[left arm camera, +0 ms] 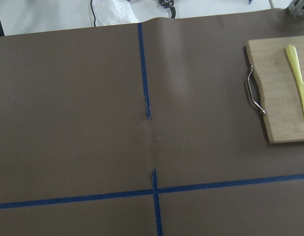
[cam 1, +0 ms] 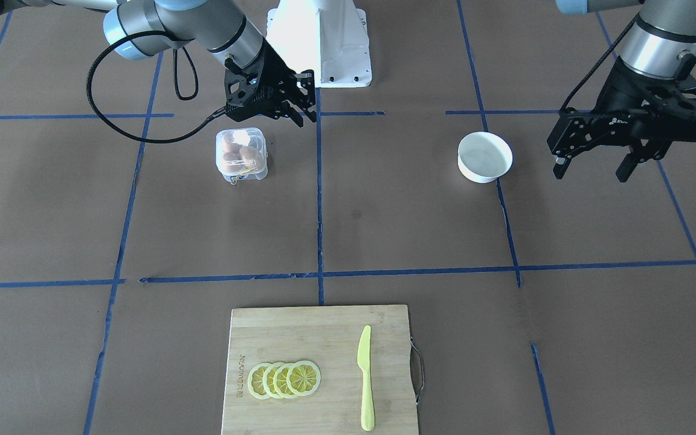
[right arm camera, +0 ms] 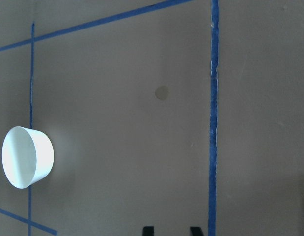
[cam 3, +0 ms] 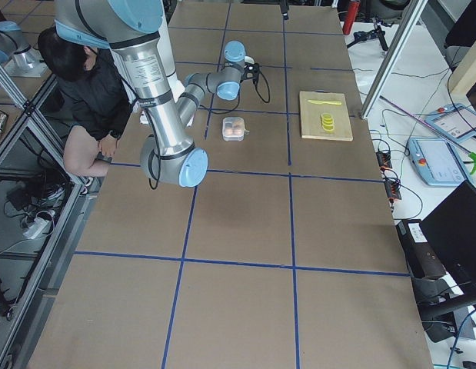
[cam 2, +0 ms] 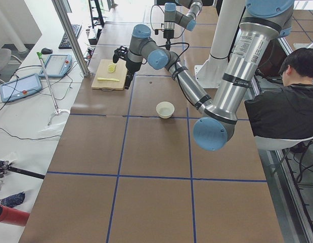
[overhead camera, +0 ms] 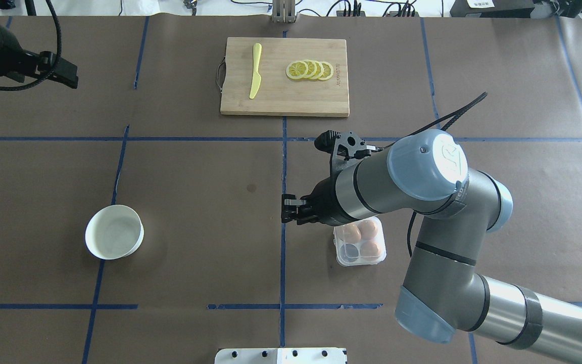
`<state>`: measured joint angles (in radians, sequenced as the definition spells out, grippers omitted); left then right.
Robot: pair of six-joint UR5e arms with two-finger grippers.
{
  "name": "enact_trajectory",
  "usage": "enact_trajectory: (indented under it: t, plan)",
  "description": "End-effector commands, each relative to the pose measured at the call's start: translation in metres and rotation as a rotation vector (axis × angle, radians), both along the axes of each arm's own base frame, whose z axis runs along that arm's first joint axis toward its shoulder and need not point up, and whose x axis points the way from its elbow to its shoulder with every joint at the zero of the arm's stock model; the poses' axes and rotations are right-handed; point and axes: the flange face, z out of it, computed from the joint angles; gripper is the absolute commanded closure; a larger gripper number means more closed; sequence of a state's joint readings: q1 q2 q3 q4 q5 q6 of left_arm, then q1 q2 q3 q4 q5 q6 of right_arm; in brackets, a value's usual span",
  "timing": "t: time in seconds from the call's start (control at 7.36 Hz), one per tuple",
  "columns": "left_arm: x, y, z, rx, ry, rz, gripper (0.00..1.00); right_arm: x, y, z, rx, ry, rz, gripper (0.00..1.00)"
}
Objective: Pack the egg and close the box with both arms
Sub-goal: 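Push the clear carton lid down over the eggs with the right gripper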
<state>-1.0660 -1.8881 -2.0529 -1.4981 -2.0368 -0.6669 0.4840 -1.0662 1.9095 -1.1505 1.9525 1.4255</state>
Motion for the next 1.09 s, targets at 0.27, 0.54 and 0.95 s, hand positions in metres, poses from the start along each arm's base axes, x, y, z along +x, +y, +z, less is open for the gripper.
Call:
enact_trajectory:
  t: [0.27,0.54,0.95]
  plan:
    - [-0.115,-0.017,0.101,0.053,-0.122,0.125,0.00,0.090,-0.095,0.023,0.070,0.257,0.164,0.00]
    - [-0.173,-0.015,0.148,0.066,-0.174,0.158,0.00,0.145,-0.141,0.075,0.203,0.491,0.057,0.00]
    - [-0.234,-0.021,0.224,0.091,-0.227,0.282,0.00,0.316,-0.178,0.205,0.282,0.559,-0.177,0.00]
